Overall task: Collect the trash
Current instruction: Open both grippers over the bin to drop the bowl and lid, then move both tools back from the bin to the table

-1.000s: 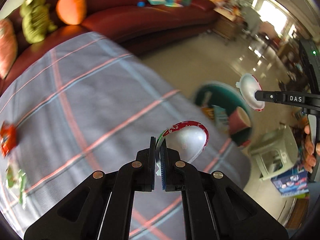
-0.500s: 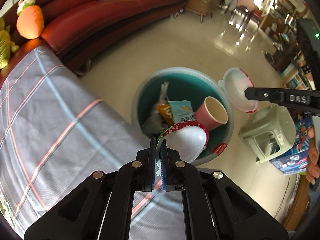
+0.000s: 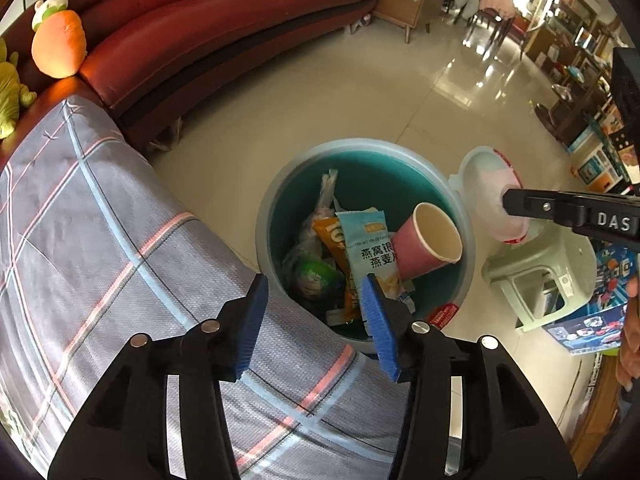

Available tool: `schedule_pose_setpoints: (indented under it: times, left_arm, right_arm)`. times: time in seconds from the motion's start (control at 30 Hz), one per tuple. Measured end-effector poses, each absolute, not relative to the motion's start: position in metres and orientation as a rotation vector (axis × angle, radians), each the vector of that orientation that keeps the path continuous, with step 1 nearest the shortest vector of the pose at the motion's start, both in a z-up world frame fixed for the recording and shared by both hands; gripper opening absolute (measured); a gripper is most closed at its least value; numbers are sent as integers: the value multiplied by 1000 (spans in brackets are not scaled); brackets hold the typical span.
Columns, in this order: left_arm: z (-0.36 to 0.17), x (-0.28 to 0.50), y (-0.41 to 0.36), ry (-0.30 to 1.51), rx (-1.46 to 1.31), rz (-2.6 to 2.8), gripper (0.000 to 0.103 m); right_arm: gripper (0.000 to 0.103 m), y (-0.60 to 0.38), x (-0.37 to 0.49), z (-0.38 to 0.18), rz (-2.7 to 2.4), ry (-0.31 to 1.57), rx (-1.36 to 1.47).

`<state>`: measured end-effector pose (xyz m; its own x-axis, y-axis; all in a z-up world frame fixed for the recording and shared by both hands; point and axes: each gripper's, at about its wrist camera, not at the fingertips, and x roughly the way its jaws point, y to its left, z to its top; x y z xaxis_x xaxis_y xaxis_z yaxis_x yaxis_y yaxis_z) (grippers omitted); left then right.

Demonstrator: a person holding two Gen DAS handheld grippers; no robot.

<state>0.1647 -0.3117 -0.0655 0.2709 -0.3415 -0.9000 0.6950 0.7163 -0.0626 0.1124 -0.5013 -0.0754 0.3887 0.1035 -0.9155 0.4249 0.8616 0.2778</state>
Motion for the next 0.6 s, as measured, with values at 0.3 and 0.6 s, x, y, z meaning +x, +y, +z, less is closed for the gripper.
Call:
schedule_pose_setpoints:
  times: [0.3, 0.6]
  left_arm:
    - [-55, 164, -293, 1063, 364, -701, 72]
    - [-48, 161, -270, 1055, 325, -682, 85]
  right_arm:
    - [4, -492, 121, -74, -193, 1184, 501]
    - [50, -473, 132, -71, -167, 1191, 473]
